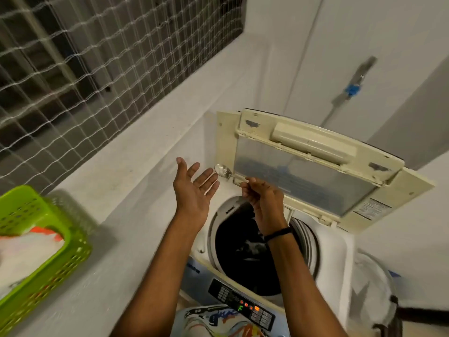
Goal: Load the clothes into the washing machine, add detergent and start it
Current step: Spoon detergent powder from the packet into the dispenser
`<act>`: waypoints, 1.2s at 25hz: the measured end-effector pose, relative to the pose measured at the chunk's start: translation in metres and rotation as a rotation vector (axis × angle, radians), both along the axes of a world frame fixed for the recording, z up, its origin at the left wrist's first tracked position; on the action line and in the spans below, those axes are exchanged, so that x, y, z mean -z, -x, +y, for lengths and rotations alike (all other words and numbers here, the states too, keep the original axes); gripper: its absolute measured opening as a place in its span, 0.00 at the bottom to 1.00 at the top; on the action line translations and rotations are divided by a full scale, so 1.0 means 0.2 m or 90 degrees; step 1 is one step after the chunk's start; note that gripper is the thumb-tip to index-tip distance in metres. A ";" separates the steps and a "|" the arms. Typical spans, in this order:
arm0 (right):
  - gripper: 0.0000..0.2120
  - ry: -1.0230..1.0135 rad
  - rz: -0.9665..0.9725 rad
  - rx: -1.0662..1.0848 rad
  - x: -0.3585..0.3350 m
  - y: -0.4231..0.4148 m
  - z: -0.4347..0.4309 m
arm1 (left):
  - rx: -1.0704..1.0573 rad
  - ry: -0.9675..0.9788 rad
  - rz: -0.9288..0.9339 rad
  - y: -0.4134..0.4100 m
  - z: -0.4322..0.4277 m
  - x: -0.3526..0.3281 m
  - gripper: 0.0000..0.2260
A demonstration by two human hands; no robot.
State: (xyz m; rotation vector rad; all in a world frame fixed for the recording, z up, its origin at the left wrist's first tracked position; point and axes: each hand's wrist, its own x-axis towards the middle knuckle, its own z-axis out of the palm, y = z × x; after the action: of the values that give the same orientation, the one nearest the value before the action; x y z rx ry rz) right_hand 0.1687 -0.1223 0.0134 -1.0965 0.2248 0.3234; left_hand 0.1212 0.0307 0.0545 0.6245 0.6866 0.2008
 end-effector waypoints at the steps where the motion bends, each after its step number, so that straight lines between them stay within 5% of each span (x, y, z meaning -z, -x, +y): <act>1: 0.09 -0.027 -0.008 -0.034 -0.09 0.03 0.07 | -0.022 -0.025 -0.021 0.08 0.05 -0.09 0.31; 8: 0.07 -0.109 -0.020 -0.294 -0.56 0.34 0.54 | -0.223 -0.296 -0.070 0.72 0.29 -0.60 0.23; 13: 0.07 -0.010 -0.179 -0.468 -0.75 0.57 0.84 | -0.403 -0.475 0.003 1.19 0.52 -0.74 0.19; 16: 0.06 0.181 -0.373 -0.541 -0.74 0.70 1.04 | -0.461 -0.565 0.131 1.43 0.70 -0.69 0.16; 18: 0.11 0.390 -0.544 -0.601 -0.72 0.78 1.16 | -0.407 -0.639 0.301 1.53 0.83 -0.61 0.16; 22: 0.26 0.703 -0.741 -0.658 -0.66 0.91 1.37 | 0.000 -0.733 0.634 1.56 0.96 -0.44 0.21; 25: 0.17 0.710 -0.690 -0.642 -0.62 0.94 1.48 | 0.111 -0.764 0.680 1.52 1.03 -0.31 0.16; 30: 0.11 0.662 -0.639 -0.725 -0.57 0.91 1.58 | -0.044 -0.720 0.564 1.52 1.08 -0.25 0.17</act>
State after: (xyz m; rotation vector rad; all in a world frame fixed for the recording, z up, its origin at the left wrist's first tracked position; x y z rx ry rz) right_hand -0.0130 0.1932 0.1265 -2.2056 -1.3225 0.6320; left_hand -0.1828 0.2469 0.1050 1.8305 1.4553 0.3835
